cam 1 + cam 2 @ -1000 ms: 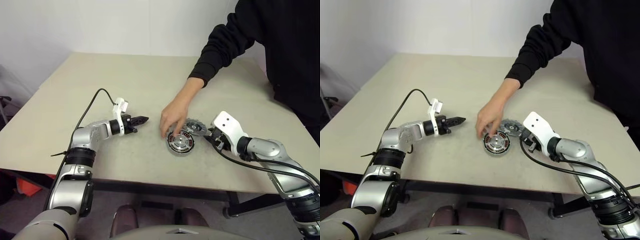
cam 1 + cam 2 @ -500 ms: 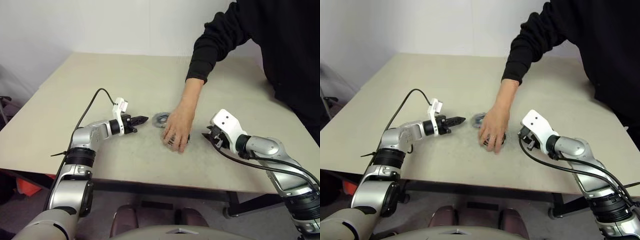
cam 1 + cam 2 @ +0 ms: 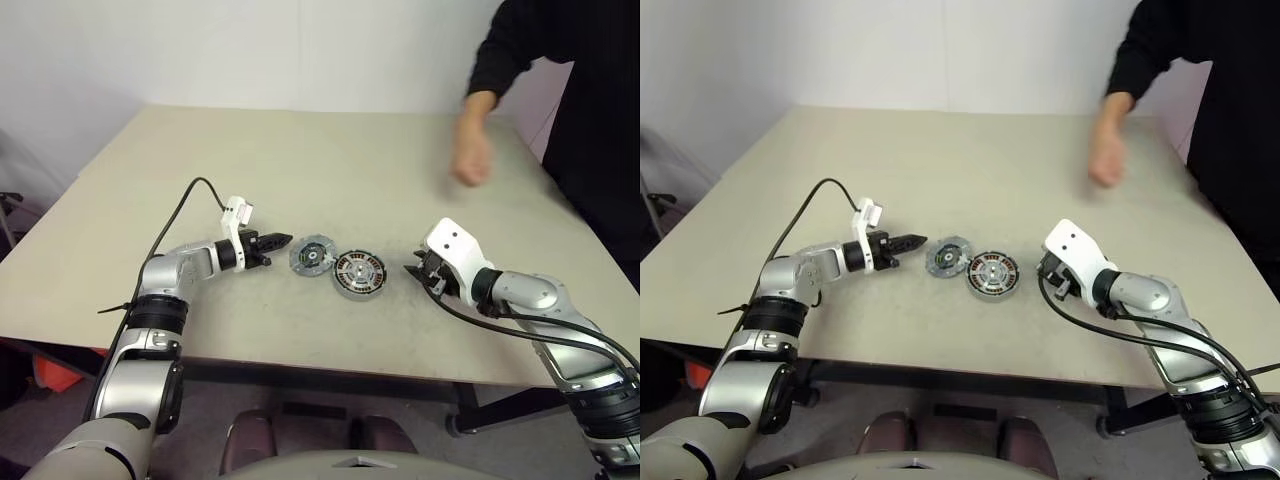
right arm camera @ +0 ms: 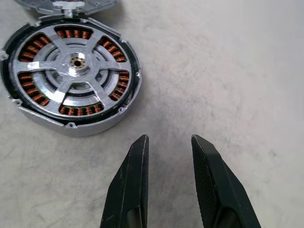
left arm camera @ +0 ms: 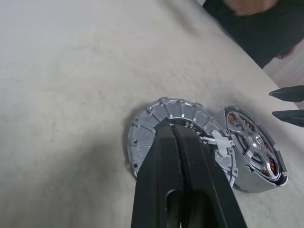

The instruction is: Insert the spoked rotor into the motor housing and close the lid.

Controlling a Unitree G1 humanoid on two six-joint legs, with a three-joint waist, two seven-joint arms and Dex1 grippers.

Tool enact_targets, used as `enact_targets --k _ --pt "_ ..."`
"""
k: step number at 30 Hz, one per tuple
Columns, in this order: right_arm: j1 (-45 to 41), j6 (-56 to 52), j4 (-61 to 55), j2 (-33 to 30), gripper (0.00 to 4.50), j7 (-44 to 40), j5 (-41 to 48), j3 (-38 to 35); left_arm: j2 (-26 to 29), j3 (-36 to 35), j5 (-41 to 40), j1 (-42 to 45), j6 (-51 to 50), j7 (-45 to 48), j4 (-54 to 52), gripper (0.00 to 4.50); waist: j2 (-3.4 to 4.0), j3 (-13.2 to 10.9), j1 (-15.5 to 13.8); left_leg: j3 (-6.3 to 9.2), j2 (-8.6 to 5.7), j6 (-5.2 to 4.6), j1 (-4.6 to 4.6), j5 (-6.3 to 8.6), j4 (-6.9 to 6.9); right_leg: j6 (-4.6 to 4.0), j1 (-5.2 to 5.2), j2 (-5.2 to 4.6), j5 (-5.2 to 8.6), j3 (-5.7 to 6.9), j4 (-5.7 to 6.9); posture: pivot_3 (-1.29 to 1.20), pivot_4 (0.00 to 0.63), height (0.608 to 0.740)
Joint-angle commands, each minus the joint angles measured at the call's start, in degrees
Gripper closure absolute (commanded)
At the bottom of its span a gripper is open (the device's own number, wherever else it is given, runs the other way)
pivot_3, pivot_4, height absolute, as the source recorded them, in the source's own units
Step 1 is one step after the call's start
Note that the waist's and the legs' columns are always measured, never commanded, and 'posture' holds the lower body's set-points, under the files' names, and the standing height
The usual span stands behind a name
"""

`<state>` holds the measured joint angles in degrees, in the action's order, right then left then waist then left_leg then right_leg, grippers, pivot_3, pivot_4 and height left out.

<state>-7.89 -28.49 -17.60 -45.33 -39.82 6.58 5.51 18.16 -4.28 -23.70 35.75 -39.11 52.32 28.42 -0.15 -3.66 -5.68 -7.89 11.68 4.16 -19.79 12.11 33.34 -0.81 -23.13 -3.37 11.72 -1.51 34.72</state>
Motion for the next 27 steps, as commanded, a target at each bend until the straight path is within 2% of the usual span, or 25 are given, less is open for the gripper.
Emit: enact_targets --k 1,5,10,13,16,27 --pt "-1.8 4.1 -1.5 -5.5 2.92 -5.8 -2.0 0.3 0.5 -0.9 -0.4 1.0 1.6 0.0 -0.2 4.50 0.00 0.0 0.0 0.00 0.00 -0.01 0.00 0.00 0.01 0.00 0.01 0.00 0.00 0.00 0.00 0.00 0.000 0.740" --pt "-6.4 9.7 0.9 -10.6 2.92 -12.5 -4.7 3.0 -0.1 -0.9 -0.4 1.1 2.2 -0.2 0.4 4.50 0.00 0.0 0.2 0.00 0.02 -0.03 0.03 0.01 0.03 0.00 0.01 0.01 0.00 0.00 0.03 0.00 0.000 0.740" --pt "-12.3 18.0 5.1 -12.6 2.92 -20.4 -8.1 7.6 -0.9 -1.1 -0.6 1.0 2.6 -0.7 0.5 4.50 0.00 0.0 0.1 0.00 0.04 -0.23 0.02 0.08 0.08 -0.02 0.01 0.01 -0.01 0.01 0.07 0.00 0.000 0.740" --pt "-16.6 22.7 7.5 -11.2 2.41 -22.7 -11.4 10.7 -1.1 -1.3 -0.8 0.4 2.6 -1.0 -0.2 4.50 0.00 0.0 0.1 0.00 0.04 -0.34 -0.04 0.11 0.10 -0.03 -0.01 0.00 -0.02 0.03 0.05 0.00 0.000 0.740" --pt "-21.6 26.9 11.5 -8.9 1.44 -22.3 -16.4 13.9 -1.1 -1.6 -1.4 -0.6 1.8 -1.4 -2.0 4.50 0.00 0.0 0.4 -0.01 0.07 -0.35 -0.14 0.10 0.25 -0.06 -0.09 0.02 -0.04 0.04 0.13 0.00 0.000 0.740" --pt "-26.6 39.4 16.7 -8.3 1.44 -29.7 -21.2 18.0 -0.7 -1.5 -1.6 -0.6 1.2 -1.6 -2.8 4.50 0.00 0.0 0.2 -0.01 0.12 -0.69 -0.25 0.30 0.83 -0.08 -0.10 -0.02 -0.05 0.13 0.15 0.00 0.000 0.740"
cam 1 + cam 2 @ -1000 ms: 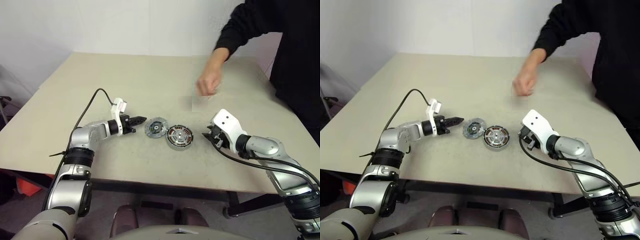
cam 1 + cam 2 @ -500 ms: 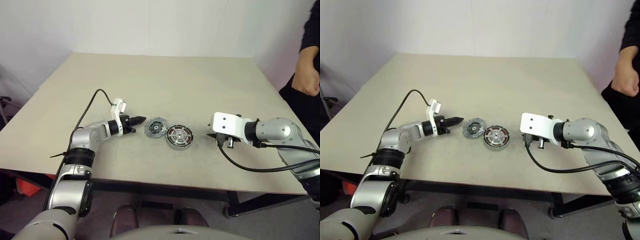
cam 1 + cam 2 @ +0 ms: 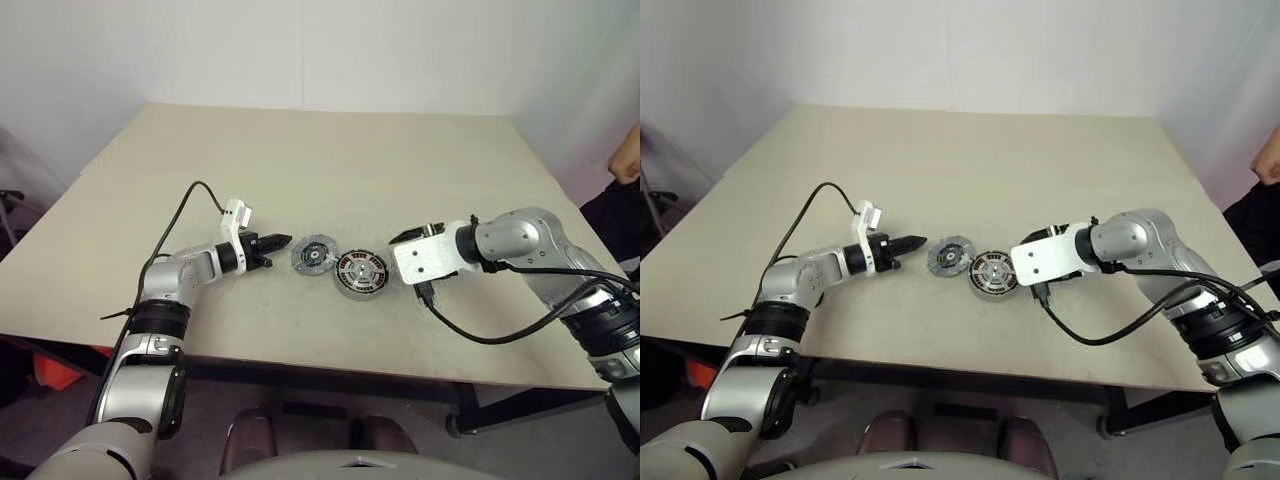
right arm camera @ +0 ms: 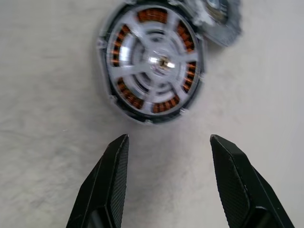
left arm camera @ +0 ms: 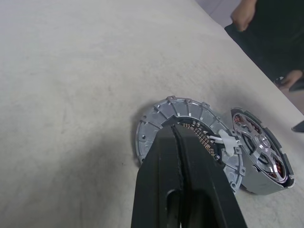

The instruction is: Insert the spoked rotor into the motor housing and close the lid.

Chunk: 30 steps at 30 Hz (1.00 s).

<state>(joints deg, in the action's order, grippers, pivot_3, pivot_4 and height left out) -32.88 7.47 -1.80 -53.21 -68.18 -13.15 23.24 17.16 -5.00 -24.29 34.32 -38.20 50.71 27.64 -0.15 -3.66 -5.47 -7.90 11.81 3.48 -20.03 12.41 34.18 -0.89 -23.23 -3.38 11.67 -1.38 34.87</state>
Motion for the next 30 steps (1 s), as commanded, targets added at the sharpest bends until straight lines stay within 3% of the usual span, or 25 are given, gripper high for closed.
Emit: enact_targets --k 1,11,27,30 --pt "-1.9 4.8 1.5 -0.4 1.44 -1.7 -2.2 0.7 0.3 -0.7 -1.0 0.9 0.3 0.0 -2.0 4.50 0.00 0.0 0.0 0.00 0.00 -0.02 0.00 0.01 0.01 0.00 0.00 -0.01 0.00 0.00 0.02 0.00 0.000 0.740" --pt "-7.5 15.0 10.2 3.4 1.44 -3.7 -7.7 4.7 0.1 -0.7 -1.1 0.3 0.0 -0.6 -2.8 4.50 0.00 0.0 0.2 0.00 0.03 -0.05 0.02 0.03 0.02 -0.01 -0.01 0.02 0.00 -0.01 0.24 0.00 0.000 0.740" --pt "-10.1 20.6 18.8 9.0 1.44 -3.5 -11.4 7.0 0.4 -1.1 -1.6 -1.1 -0.2 -2.2 -4.2 4.50 0.00 0.0 0.2 0.00 0.03 -0.08 0.02 0.04 0.06 -0.02 -0.07 0.02 0.00 0.00 0.25 0.00 0.000 0.740" --pt "-10.5 21.3 20.1 9.6 2.08 -3.3 -11.8 7.1 0.4 -1.0 -1.6 -1.2 -0.1 -2.4 -4.3 4.50 0.00 0.0 0.3 0.00 0.02 -0.08 0.02 0.04 0.06 -0.02 -0.07 0.02 0.00 0.00 0.25 0.00 0.000 0.740"
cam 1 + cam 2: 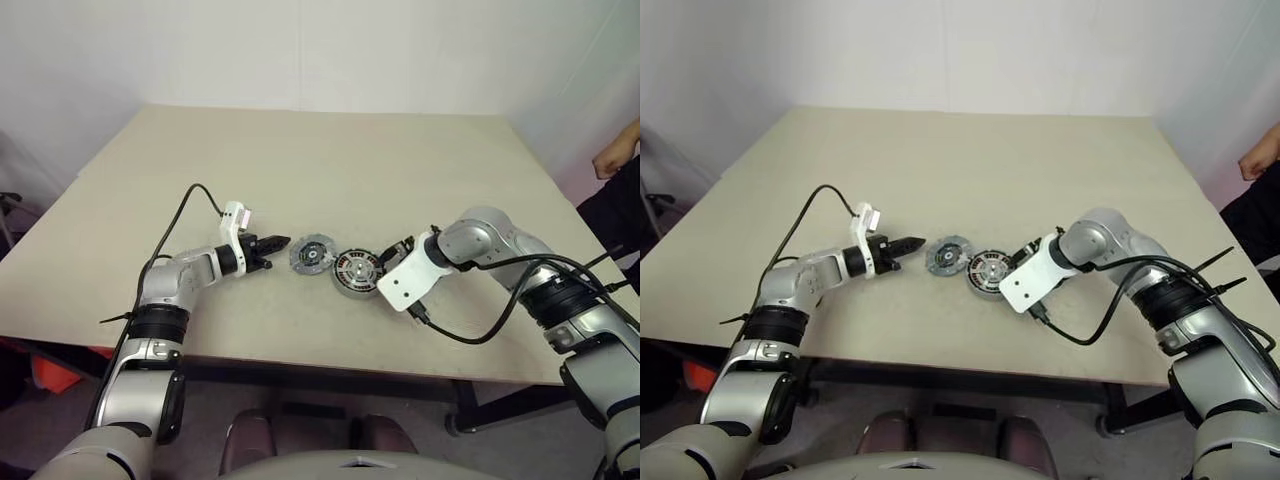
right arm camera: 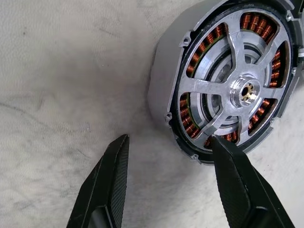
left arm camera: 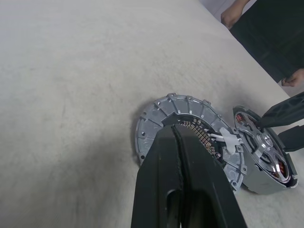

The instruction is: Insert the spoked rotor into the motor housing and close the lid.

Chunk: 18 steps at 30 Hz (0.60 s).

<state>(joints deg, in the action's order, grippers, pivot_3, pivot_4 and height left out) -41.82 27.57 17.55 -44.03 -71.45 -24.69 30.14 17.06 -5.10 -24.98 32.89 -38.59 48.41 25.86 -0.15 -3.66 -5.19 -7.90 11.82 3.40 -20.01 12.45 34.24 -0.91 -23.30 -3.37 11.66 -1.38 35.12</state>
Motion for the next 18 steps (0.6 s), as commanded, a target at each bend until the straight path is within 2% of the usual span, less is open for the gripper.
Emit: enact_targets --k 1,5,6,10,18 --pt "-1.7 1.5 0.9 0.4 2.41 0.0 -0.2 0.1 0.5 -0.9 -0.9 0.2 0.3 -0.2 -2.5 4.50 0.00 0.0 0.0 0.00 0.01 0.00 0.00 0.00 0.00 0.00 0.00 0.00 0.00 0.00 0.01 0.00 0.000 0.740" --pt "-2.0 2.0 0.9 0.8 3.76 0.4 0.2 -0.3 0.6 -0.8 -0.8 0.0 0.6 -0.4 -2.4 4.50 -0.03 0.0 0.1 0.00 0.01 0.00 0.01 0.00 0.00 0.00 0.01 0.01 0.00 0.00 0.00 0.00 0.000 0.740" --pt "-2.0 2.1 0.9 0.9 3.76 0.4 0.2 -0.3 0.6 -0.8 -0.8 0.0 0.6 -0.4 -2.3 4.50 -0.04 0.0 0.2 0.00 0.02 0.00 0.01 0.00 -0.01 0.00 0.02 0.01 0.00 0.00 0.00 0.00 0.000 0.740" --pt "-2.0 2.0 1.2 1.2 4.49 0.1 0.7 -0.6 0.6 -0.9 -0.7 0.2 0.8 -0.6 -2.0 4.50 -0.05 0.0 0.7 0.00 0.01 0.01 0.01 0.00 0.00 -0.02 0.02 0.01 -0.01 0.00 0.06 0.00 0.000 0.740" --pt "-1.9 -1.1 1.0 1.8 4.50 4.7 0.7 -3.3 0.4 -0.8 -0.6 0.2 1.1 -0.9 -1.7 4.50 -0.07 0.0 1.2 0.00 0.01 0.00 -0.01 -0.01 0.02 -0.04 0.00 0.00 -0.03 0.00 0.04 0.00 0.000 0.740"
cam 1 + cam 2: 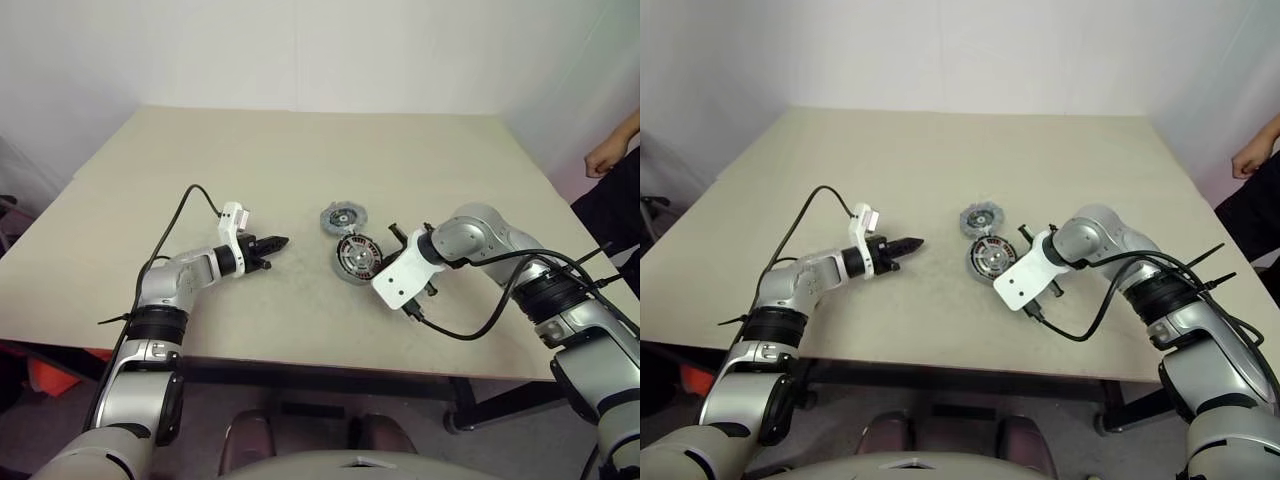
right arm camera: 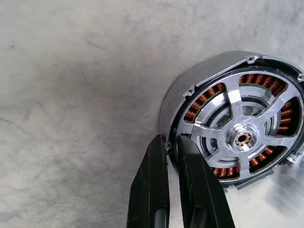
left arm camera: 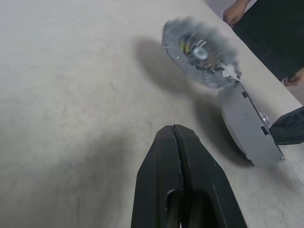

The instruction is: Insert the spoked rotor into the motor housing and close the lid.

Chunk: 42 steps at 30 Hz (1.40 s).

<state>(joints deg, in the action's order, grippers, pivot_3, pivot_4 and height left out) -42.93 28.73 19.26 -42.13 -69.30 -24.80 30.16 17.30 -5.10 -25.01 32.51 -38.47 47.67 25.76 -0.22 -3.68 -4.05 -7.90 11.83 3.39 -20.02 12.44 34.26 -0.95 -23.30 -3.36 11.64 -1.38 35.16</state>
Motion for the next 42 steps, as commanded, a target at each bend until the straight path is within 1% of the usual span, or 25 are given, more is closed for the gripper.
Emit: enact_targets --k 1,3,5,8,11,13,17,19,21,24,28,32,37,42 --pt "-0.6 -3.1 -1.1 -0.2 4.50 2.5 1.4 -3.7 0.1 -0.7 -0.5 0.5 1.0 -0.2 -1.6 4.50 0.00 0.0 0.0 0.00 0.00 0.00 0.00 0.00 0.00 0.00 -0.01 0.00 0.00 0.00 0.00 0.00 0.000 0.740" --pt "0.1 -7.5 -3.4 0.0 4.50 1.4 3.7 -5.0 0.0 -0.7 -0.5 0.4 1.0 -0.3 -1.6 4.50 0.00 0.0 0.1 0.00 0.00 0.00 0.00 0.00 0.00 0.00 -0.01 0.00 0.00 0.00 0.00 0.00 0.000 0.740" --pt "1.5 -15.7 -7.6 0.4 4.50 -1.3 7.8 -7.1 -0.1 -0.6 -0.6 0.2 1.0 -0.4 -1.7 4.50 0.00 0.0 0.0 0.00 0.00 0.00 -0.02 0.00 -0.01 0.00 -0.04 0.00 0.00 0.00 -0.03 0.00 0.000 0.740" --pt "2.8 -26.3 -13.3 0.3 4.50 -4.7 11.5 -8.9 -0.1 -0.6 -0.6 0.0 1.0 -0.5 -1.8 4.50 0.01 0.0 0.0 0.00 0.01 -0.02 -0.06 0.01 -0.06 0.00 -0.06 0.01 0.00 0.01 -0.11 0.00 0.000 0.740" --pt "4.4 -44.1 -22.1 1.6 4.50 -8.0 17.6 -11.1 0.1 -0.7 -0.6 -0.2 0.9 -0.5 -2.0 4.50 0.02 -0.1 0.0 0.00 0.04 -0.02 -0.08 -0.01 -0.09 0.00 -0.08 0.02 0.00 0.04 -0.19 0.00 0.000 0.740" --pt "4.4 -55.3 -27.3 3.0 4.50 -8.5 21.0 -11.9 0.3 -0.7 -0.6 -0.3 0.8 -0.5 -2.2 4.50 0.03 -0.1 0.0 0.00 0.05 -0.02 -0.07 -0.02 -0.12 0.00 -0.08 0.03 0.00 0.05 -0.21 0.00 0.000 0.740" --pt "0.8 -76.3 -31.7 7.9 4.50 -4.3 25.3 -13.0 0.4 -0.8 -0.7 -0.4 0.7 -0.6 -2.5 4.50 0.04 -0.1 -0.1 0.00 0.07 0.07 -0.02 -0.05 -0.14 0.00 -0.07 0.04 0.00 0.06 -0.18 0.00 0.000 0.740" --pt "-1.6 -84.8 -31.2 10.5 4.50 -1.3 26.9 -13.5 0.4 -0.8 -0.7 -0.5 0.6 -0.6 -2.6 4.50 0.05 -0.1 -0.3 0.00 0.05 0.15 0.00 -0.09 -0.13 -0.02 -0.08 0.02 -0.01 0.05 -0.13 0.00 0.000 0.740" --pt "-3.9 -91.1 -28.4 13.2 4.50 3.4 27.3 -14.1 0.5 -0.8 -0.8 -0.8 0.4 -0.7 -3.2 4.50 0.05 -0.1 -0.4 0.01 0.05 0.27 0.02 -0.15 -0.13 -0.03 -0.07 0.02 -0.02 0.04 -0.12 0.00 0.000 0.740" --pt "-7.7 -99.3 -22.4 17.6 4.50 10.7 27.8 -16.5 0.8 -1.0 -1.0 -1.5 0.0 -0.8 -4.2 4.50 0.05 -0.1 -0.5 0.02 0.04 0.41 0.02 -0.21 -0.16 -0.03 -0.08 0.02 -0.02 0.04 -0.11 0.00 0.000 0.740" --pt "-10.5 -107.8 -18.9 20.8 4.50 16.2 30.3 -18.7 1.5 -1.5 -1.3 -2.3 -0.3 -1.0 -5.2 4.50 0.05 -0.1 -1.4 0.02 0.03 0.46 -0.01 -0.23 -0.23 -0.02 -0.08 0.01 -0.02 0.05 -0.21 0.00 0.000 0.740" --pt "-11.1 -114.1 -17.5 23.3 4.50 20.6 32.9 -20.3 2.5 -3.0 -2.1 -2.7 -0.2 -1.2 -6.1 4.50 0.05 -0.1 -1.5 0.02 0.03 0.52 0.00 -0.26 -0.43 -0.01 -0.08 0.02 -0.02 0.10 -0.33 0.00 0.000 0.740" --pt "-11.1 -120.1 -18.4 26.7 4.50 26.3 35.3 -22.9 3.9 -4.8 -2.4 -2.8 0.1 -1.6 -5.8 4.50 0.05 -0.1 -1.6 0.02 0.02 0.83 0.18 -0.44 -0.75 -0.01 -0.08 0.03 -0.02 0.09 -0.30 0.00 0.000 0.740" --pt "-8.4 -121.2 -19.2 30.1 4.50 32.6 38.3 -24.7 5.5 -5.9 -2.3 -2.5 0.7 -1.9 -4.9 4.50 0.05 -0.1 -1.8 0.03 0.00 1.05 0.25 -0.58 -0.92 -0.01 -0.06 0.02 -0.03 0.09 -0.31 0.00 0.000 0.740"
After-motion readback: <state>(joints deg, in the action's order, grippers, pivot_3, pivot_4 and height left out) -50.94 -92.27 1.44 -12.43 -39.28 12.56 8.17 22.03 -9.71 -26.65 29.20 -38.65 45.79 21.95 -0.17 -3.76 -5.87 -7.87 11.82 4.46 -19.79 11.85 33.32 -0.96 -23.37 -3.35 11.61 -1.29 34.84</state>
